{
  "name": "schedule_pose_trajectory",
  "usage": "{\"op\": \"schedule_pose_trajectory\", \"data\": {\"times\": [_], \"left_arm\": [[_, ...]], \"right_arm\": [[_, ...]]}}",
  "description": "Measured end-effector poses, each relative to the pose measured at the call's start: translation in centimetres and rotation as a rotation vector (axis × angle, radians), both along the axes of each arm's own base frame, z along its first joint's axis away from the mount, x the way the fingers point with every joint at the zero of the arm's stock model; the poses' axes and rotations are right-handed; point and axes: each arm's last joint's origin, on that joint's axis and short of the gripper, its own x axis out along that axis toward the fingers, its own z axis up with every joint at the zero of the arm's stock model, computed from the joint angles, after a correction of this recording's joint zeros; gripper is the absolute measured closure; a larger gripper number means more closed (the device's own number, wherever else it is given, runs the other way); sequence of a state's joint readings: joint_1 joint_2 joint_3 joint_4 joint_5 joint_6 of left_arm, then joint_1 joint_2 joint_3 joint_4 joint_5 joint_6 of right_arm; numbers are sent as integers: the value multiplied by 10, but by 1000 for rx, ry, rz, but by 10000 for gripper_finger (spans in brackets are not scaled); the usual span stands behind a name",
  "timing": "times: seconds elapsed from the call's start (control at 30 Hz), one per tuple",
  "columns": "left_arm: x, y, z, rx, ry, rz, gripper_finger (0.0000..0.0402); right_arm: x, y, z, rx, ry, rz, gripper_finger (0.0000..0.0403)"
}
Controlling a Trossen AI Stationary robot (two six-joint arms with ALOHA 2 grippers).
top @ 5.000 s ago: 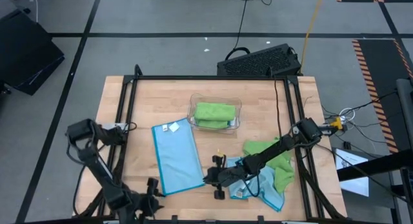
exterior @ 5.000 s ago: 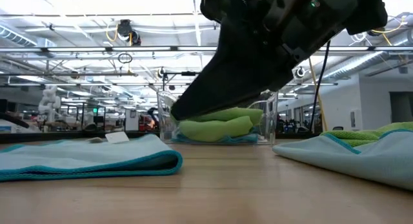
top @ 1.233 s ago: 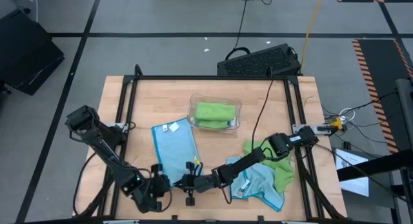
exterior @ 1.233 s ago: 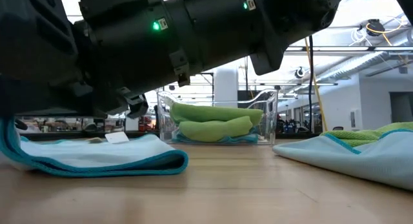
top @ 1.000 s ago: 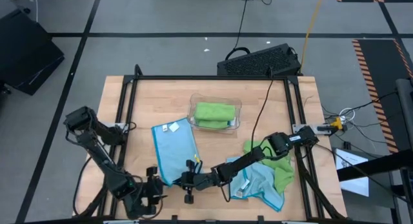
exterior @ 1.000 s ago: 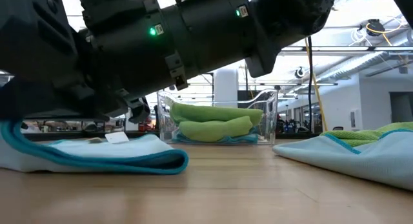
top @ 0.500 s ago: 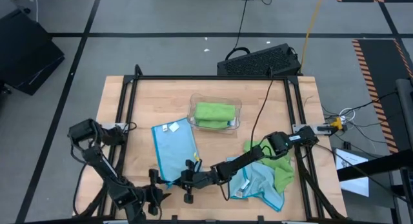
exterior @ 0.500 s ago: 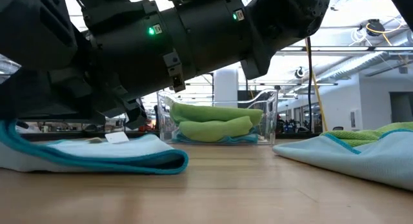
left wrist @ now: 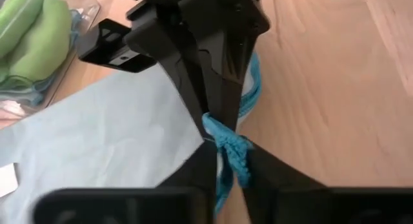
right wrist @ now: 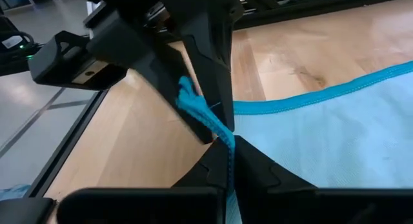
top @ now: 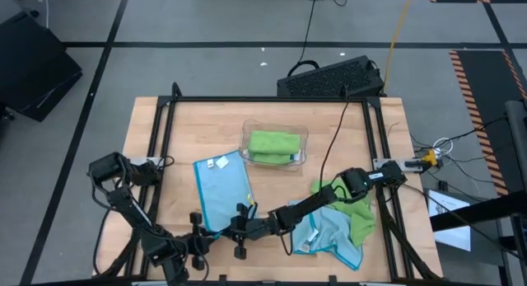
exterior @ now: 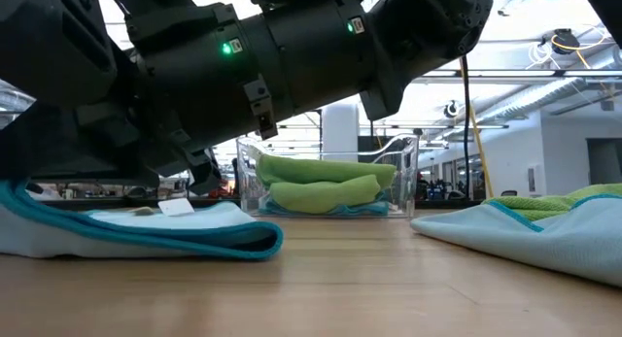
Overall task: Fold microfiber towels
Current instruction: Fold the blue left microfiber cloth
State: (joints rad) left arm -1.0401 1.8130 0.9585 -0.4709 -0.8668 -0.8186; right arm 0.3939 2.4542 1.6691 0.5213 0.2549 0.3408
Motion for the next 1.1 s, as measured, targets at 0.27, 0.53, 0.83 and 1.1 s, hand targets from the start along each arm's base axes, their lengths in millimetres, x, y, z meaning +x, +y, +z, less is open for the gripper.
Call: {"op": "schedule_pose_trajectory", "data": {"times": [0.27,0.53,0.83,1.1], "left_arm": [[1,1,0,-19,-3,24,387],[-3,-1,-1,-60,-6,38,391],[-4,-2,0,-105,-30,77,389],[-4,-2,0,-113,-36,84,391]], "right_arm": [[0,0,0,8,5,29,387],[-13,1,25,-188,159,113,285],[-59,7,53,-433,335,213,233],[-109,3,44,-470,365,272,255]]}}
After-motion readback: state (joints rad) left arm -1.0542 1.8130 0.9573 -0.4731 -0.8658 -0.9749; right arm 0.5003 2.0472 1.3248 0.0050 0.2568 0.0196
